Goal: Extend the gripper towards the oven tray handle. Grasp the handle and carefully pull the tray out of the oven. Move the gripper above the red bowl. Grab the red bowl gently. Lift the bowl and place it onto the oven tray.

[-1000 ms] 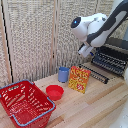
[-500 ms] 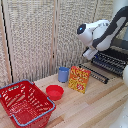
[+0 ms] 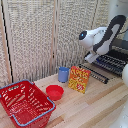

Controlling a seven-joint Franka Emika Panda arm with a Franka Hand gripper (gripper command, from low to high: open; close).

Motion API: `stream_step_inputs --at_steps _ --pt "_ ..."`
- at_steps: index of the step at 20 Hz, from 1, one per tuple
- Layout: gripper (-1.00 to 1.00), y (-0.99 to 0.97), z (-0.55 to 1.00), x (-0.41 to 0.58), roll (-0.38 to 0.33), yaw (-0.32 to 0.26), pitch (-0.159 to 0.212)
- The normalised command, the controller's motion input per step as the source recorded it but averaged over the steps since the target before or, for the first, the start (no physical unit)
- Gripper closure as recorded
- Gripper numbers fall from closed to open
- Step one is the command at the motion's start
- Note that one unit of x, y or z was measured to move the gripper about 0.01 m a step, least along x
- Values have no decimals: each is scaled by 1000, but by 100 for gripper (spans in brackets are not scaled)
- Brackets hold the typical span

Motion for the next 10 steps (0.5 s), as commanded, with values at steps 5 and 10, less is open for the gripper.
stream_step_inputs --at_steps 5,10 --pt "-100 -743 0 57 0 0 0" --pt "-100 -527 -33 12 -34 0 0"
